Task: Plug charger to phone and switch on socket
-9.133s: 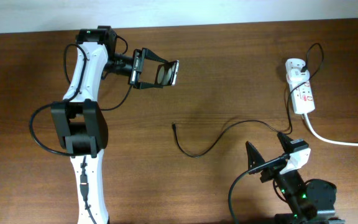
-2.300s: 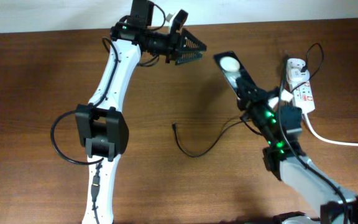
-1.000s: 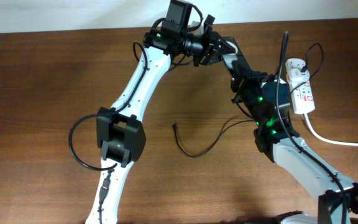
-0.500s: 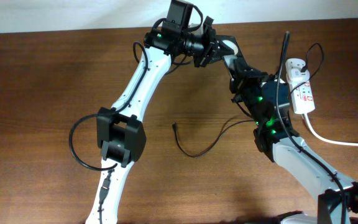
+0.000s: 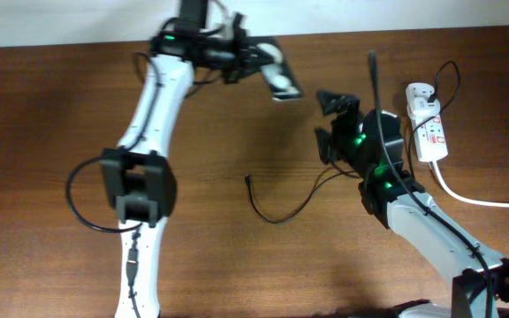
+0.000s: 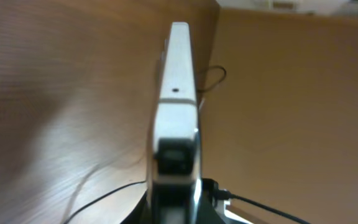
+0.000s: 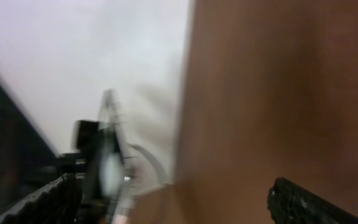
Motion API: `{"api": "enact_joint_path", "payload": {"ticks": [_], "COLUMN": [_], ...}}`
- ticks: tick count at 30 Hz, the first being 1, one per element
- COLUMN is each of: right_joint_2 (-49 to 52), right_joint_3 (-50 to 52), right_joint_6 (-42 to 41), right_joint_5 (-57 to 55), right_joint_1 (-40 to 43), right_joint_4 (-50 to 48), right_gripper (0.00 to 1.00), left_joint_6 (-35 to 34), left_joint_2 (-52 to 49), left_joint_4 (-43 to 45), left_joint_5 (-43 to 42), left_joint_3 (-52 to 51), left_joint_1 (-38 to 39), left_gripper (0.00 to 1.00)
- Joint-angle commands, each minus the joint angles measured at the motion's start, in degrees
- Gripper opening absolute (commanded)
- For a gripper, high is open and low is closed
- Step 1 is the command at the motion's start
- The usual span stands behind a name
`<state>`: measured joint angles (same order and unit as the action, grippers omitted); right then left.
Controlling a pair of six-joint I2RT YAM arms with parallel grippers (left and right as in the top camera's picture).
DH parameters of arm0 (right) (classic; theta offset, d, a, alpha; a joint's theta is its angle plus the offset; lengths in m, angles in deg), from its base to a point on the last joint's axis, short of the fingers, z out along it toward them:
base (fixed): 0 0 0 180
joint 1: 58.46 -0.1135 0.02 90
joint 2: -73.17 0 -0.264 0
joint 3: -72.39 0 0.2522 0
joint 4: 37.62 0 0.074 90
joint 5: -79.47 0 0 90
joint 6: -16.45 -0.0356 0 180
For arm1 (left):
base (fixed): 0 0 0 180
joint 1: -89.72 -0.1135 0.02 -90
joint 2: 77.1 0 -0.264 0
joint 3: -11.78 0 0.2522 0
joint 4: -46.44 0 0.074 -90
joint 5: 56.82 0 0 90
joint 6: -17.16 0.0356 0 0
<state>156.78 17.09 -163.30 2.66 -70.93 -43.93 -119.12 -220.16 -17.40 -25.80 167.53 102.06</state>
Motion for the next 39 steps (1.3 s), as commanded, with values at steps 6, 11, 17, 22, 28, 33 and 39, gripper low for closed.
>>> {"api": "enact_joint_path", "payload": {"ticks": [6, 11, 17, 22, 28, 33, 39], "right_joint_2": [0.1, -0.2, -0.1, 0.8, 14.7, 23.3, 26.5], "right_joint_3": [-0.5, -3.4, -19.0, -28.7, -38.8, -39.1, -39.0], "right_joint_6": [45.7, 56.2, 67.3, 68.3, 68.3, 67.8, 66.8], "right_joint_5": [13.7, 15.5, 7.2, 0.0, -2.5, -2.8, -3.2], "right_joint_1": [-0.3, -0.3, -2.6, -10.3, -17.5, -20.3, -23.3], "right_joint_4": [17.7, 31.7, 55.0, 60.6, 63.4, 62.6, 62.5], "right_gripper": [0.77, 0.64, 0.62, 0.53, 0.52, 0.47, 0.45], "left_joint_6": [19.2, 24.1, 24.1, 24.1, 24.1, 24.1, 24.1], "left_joint_2": [0.0, 0.0, 0.0, 0.0, 0.0, 0.0, 0.0], "left_joint_4": [-15.6, -16.7, -21.2, -21.6, -21.6, -21.6, -21.6], "left_joint_5": [-3.4, -10.6, -10.7, -10.8, -10.7, -10.3, -10.3], "left_joint_3": [1.2, 1.2, 1.2, 1.2, 1.2, 1.2, 1.2], "left_joint_1": [-13.3, -18.5, -22.8, -23.2, -23.1, -23.0, -22.8], "left_gripper": [0.00, 0.00, 0.00, 0.00, 0.00, 0.00, 0.00]}}
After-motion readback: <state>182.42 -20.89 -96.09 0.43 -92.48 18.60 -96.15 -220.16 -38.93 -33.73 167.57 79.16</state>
